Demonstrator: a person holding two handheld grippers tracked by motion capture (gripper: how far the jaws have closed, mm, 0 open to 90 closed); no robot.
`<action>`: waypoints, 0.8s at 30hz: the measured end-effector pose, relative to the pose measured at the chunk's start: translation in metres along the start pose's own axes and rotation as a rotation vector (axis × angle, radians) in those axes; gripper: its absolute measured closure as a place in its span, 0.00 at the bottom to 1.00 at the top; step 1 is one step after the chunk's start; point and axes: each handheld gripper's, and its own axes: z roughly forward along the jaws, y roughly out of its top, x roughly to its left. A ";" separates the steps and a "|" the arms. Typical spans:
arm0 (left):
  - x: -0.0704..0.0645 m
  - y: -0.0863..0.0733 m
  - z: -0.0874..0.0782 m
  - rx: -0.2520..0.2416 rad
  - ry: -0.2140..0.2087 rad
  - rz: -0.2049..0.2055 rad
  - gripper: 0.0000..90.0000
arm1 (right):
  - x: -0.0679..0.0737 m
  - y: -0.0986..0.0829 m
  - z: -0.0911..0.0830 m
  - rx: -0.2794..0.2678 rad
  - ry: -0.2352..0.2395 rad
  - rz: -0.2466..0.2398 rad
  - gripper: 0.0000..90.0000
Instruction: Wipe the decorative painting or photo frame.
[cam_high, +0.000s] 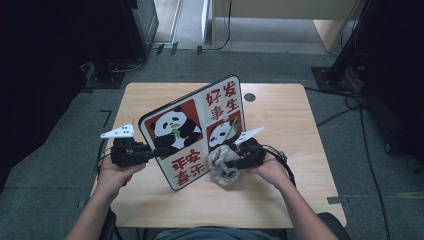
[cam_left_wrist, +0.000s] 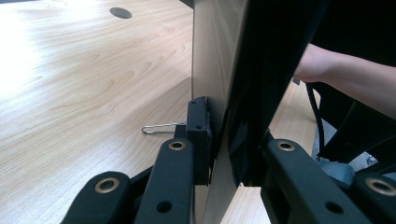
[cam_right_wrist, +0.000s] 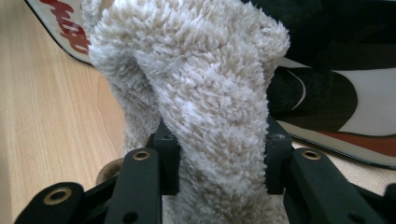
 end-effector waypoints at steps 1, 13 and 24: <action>0.000 0.000 0.000 -0.001 0.001 -0.001 0.88 | 0.000 0.000 0.000 0.001 0.001 0.000 0.67; 0.000 0.000 0.000 -0.001 0.003 -0.009 0.88 | 0.005 0.009 -0.016 -0.016 0.011 0.000 0.68; 0.001 0.000 0.000 -0.004 0.002 -0.012 0.87 | 0.015 0.027 -0.038 -0.069 0.022 0.020 0.69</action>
